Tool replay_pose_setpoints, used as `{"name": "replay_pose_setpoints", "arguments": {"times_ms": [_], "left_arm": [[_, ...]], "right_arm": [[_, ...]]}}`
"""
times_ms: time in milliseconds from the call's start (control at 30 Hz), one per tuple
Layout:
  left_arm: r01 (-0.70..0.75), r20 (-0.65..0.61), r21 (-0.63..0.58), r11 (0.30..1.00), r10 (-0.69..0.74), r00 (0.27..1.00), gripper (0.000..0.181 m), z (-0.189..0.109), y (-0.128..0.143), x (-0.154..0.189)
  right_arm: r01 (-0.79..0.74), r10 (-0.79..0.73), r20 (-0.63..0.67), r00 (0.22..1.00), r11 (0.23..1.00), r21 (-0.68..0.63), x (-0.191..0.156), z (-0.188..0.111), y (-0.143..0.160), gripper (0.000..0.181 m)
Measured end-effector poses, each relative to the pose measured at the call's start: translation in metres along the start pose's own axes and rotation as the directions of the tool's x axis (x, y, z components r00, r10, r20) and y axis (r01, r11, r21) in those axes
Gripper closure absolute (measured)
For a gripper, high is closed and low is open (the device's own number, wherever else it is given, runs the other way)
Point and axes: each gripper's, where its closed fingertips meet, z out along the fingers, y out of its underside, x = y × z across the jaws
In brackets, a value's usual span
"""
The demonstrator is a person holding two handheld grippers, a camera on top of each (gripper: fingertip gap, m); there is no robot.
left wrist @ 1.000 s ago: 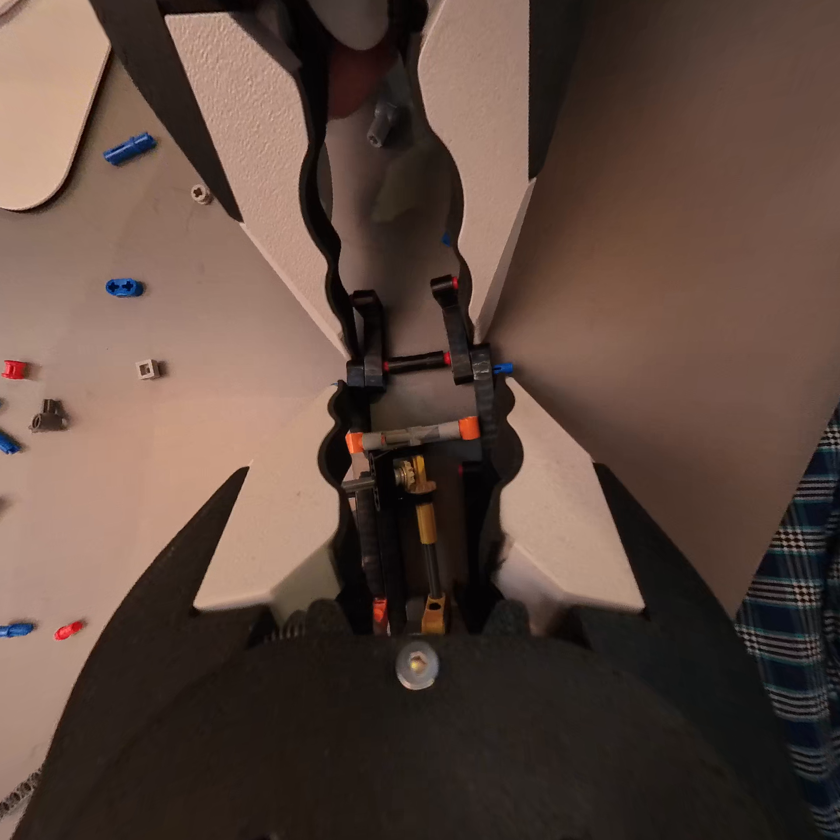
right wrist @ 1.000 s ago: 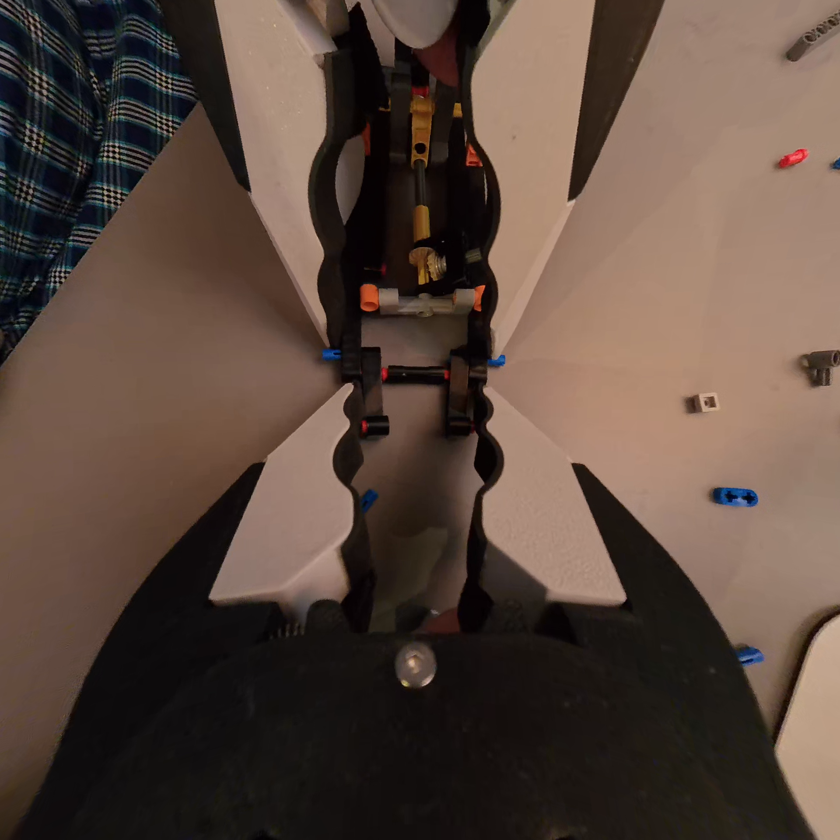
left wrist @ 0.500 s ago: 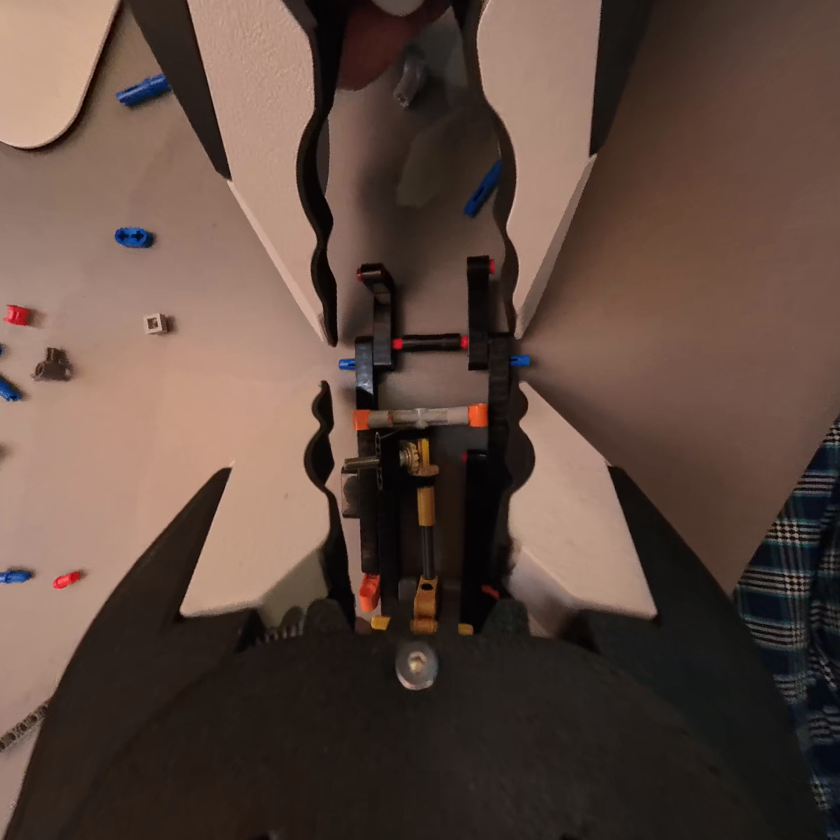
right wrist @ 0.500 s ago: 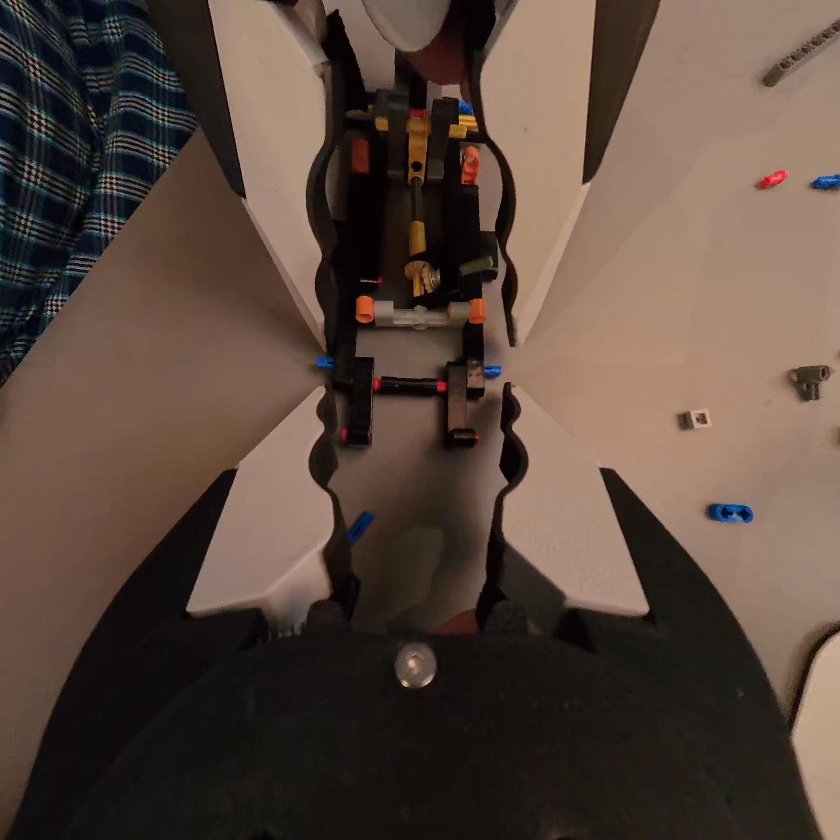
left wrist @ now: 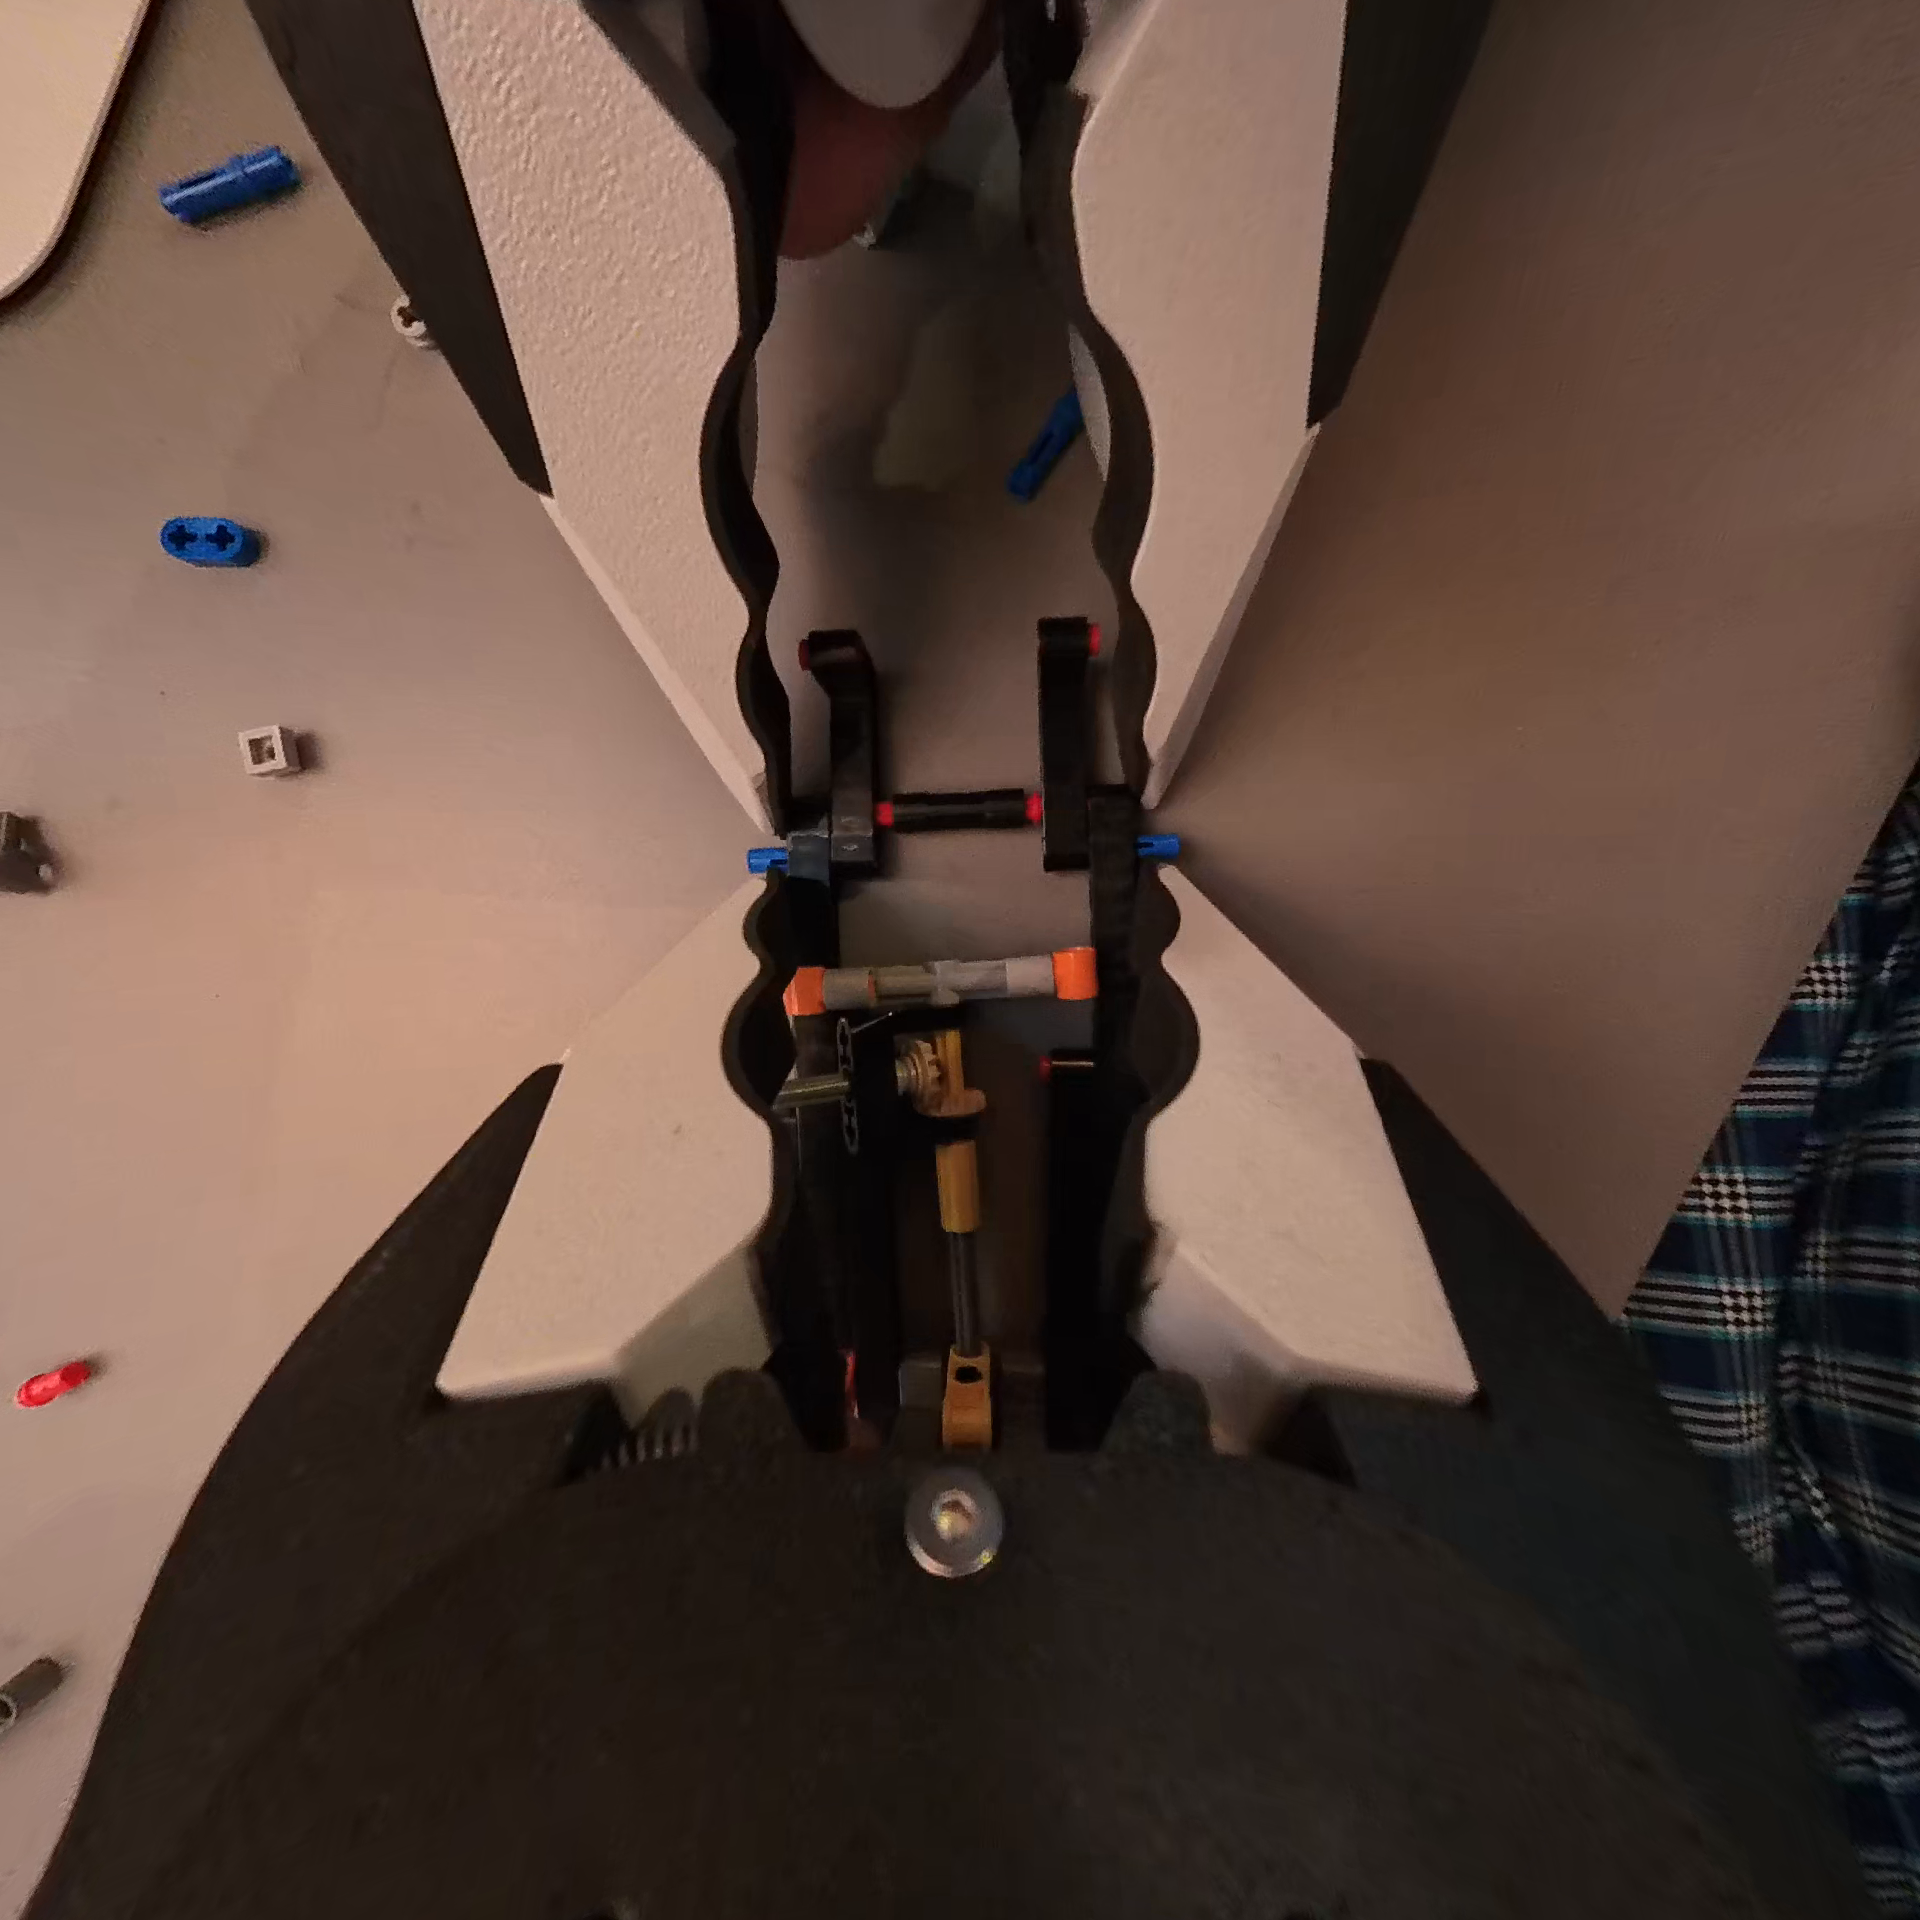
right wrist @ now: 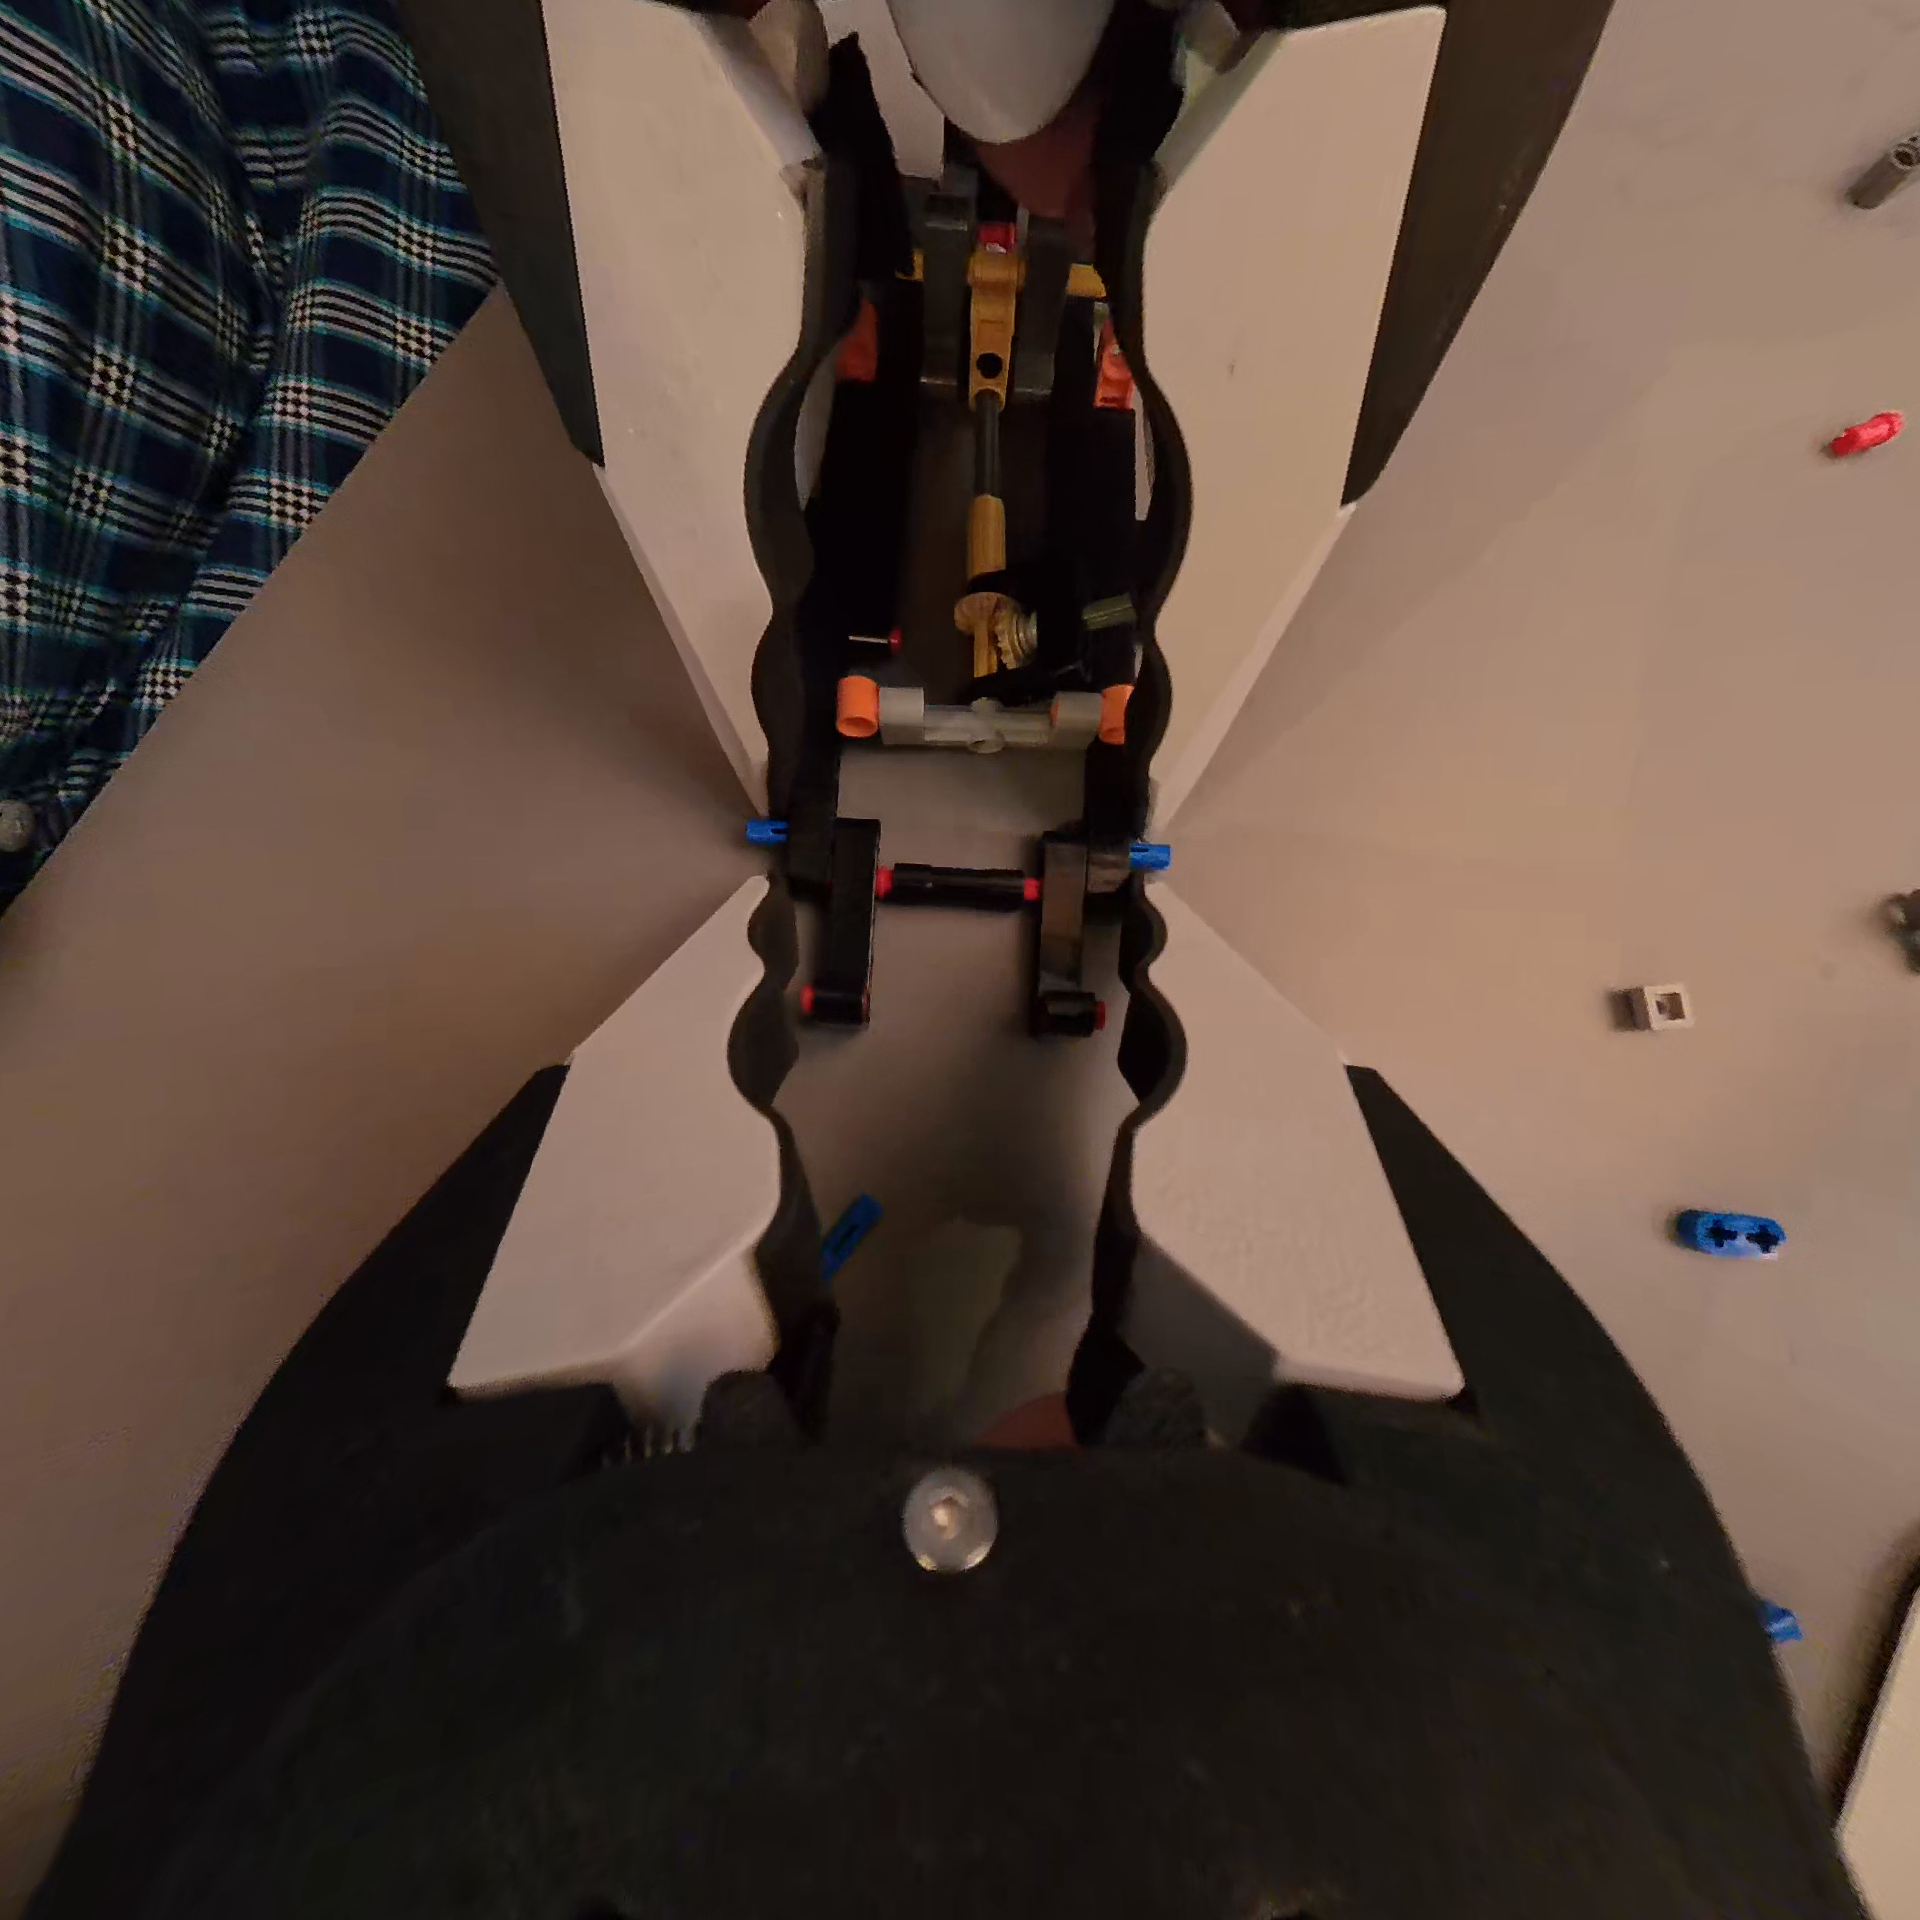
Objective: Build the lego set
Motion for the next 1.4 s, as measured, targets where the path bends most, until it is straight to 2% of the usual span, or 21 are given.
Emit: {"name": "replay_pose_setpoints", "arguments": {"times_ms": [500, 733, 967, 1400], "left_arm": [[0.014, 0.030, 0.013, 1.000, -0.015, 0.999, 0.116, 0.000, -0.001, -0.001], [0.070, 0.051, -0.020, 0.997, -0.069, 0.996, 0.107, -0.014, 0.023, -0.005], [0.053, 0.026, 0.002, 0.999, -0.053, 0.998, 0.109, -0.007, 0.014, 0.002], [0.056, 0.028, 0.023, 0.998, -0.057, 0.998, 0.115, -0.007, 0.013, 0.003]], "right_arm": [[-0.013, 0.013, -0.012, 1.000, 1.000, 0.006, 0.001, -0.001, 0.000, 0.119], [-0.015, 0.015, -0.011, 1.000, 1.000, 0.000, 0.000, -0.003, -0.003, 0.117], [-0.023, 0.023, -0.004, 1.000, 1.000, -0.014, -0.002, 0.001, -0.002, 0.117], [0.002, -0.002, 0.000, 1.000, 1.000, -0.021, -0.005, 0.002, -0.003, 0.120]]}}
